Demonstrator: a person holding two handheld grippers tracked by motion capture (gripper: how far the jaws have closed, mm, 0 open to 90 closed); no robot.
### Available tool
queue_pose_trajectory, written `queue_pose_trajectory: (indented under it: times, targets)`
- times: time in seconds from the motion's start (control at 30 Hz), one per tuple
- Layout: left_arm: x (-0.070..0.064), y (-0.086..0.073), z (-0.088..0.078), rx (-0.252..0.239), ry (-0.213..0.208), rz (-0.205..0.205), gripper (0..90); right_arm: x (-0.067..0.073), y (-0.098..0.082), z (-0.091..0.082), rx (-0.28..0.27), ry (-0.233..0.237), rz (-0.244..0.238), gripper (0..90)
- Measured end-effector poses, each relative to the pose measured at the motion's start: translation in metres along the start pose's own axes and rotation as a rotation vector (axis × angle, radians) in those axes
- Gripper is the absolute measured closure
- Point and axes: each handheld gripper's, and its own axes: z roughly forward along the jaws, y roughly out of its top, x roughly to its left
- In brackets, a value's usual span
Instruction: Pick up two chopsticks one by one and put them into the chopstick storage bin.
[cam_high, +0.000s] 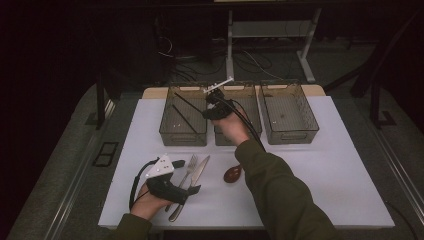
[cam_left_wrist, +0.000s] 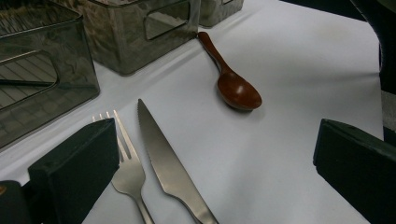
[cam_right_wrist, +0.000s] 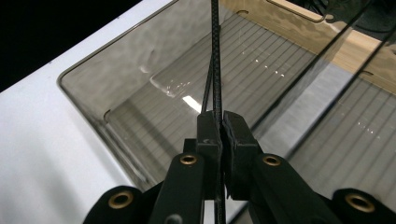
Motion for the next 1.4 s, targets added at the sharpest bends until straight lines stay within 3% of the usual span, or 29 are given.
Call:
queue_pose_trajectory:
  times: [0.67, 0.8, 1.13, 1.4]
  targets:
    - [-0.001, 0.001, 0.001, -0.006, -0.012, -0.006, 0.0, 0.009, 0.019, 0.044, 0.063, -0.04, 0.039, 84.2]
    - [-0.001, 0.001, 0.001, -0.007, -0.013, -0.005, 0.0, 0.011, 0.019, 0.048, 0.033, -0.01, 0.039, 73.8]
    - [0.0, 0.001, 0.0, -0.006, -0.009, -0.002, 0.0, 0.017, 0.018, 0.029, -0.002, 0.054, -0.033, 51.5]
    - [-0.001, 0.0, 0.0, -0.002, -0.006, -0.006, 0.0, 0.012, 0.011, 0.004, -0.057, 0.111, -0.067, 44.4]
